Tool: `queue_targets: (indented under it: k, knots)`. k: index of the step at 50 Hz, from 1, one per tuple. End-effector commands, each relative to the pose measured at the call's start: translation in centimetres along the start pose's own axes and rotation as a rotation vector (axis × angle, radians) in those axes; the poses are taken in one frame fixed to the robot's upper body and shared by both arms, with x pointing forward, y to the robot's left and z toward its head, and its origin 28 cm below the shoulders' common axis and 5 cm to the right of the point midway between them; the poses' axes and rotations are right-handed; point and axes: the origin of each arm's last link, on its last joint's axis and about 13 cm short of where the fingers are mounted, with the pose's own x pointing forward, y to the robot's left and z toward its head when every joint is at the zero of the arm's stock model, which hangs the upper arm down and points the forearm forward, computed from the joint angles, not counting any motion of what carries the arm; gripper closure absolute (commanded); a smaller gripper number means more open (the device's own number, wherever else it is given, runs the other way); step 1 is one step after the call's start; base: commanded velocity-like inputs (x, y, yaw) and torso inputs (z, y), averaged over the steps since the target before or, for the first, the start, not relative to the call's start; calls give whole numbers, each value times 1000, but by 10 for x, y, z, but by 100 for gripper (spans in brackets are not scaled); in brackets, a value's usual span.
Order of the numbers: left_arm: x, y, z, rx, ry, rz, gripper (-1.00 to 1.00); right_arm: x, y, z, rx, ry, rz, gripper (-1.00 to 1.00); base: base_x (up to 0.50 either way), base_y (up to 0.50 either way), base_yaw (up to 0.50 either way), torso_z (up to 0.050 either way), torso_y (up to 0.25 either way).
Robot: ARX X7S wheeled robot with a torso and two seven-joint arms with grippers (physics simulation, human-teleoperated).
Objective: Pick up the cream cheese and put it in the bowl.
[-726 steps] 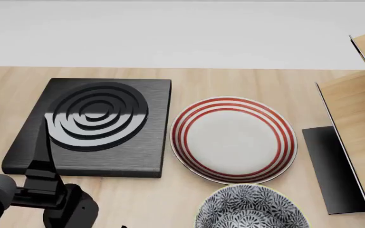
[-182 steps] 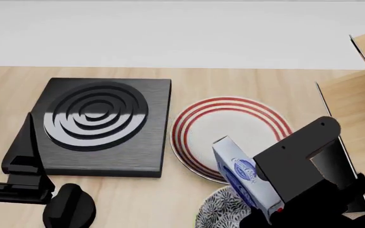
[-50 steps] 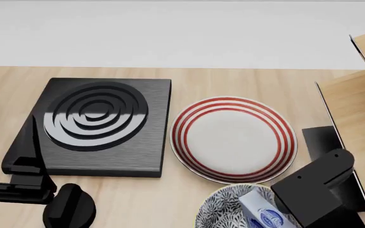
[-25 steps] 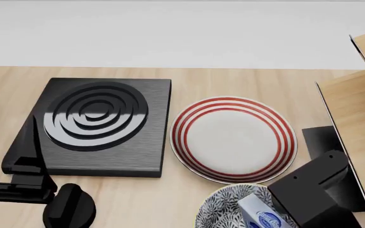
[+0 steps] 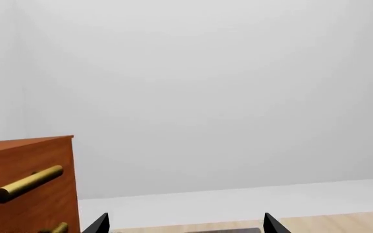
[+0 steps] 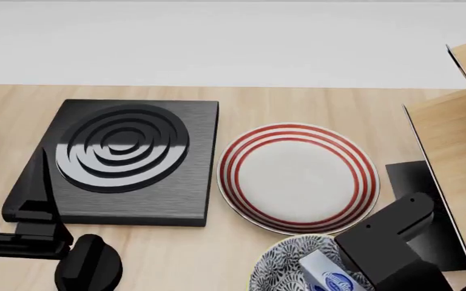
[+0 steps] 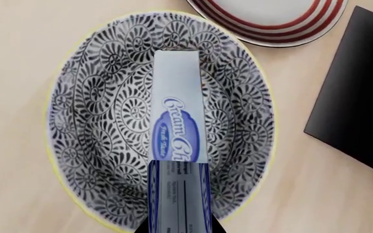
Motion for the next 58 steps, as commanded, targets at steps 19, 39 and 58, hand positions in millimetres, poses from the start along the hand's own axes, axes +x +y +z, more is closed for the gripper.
queue_targets:
  k: [19, 39, 58]
  knots:
    - [-1, 0, -2, -2, 4, -1, -100, -1, -2, 5, 4, -15, -14, 100, 0, 0, 0, 0, 1]
    - [-1, 1, -1, -4, 2, -1, -100, -4, -2, 5, 5, -31, -21, -100, 0, 0, 0, 0, 0]
    - [-2, -1, 1, -8, -7, -8, -100, -23, 0, 3, 15, -122, -46, -100, 0, 0, 0, 0, 0]
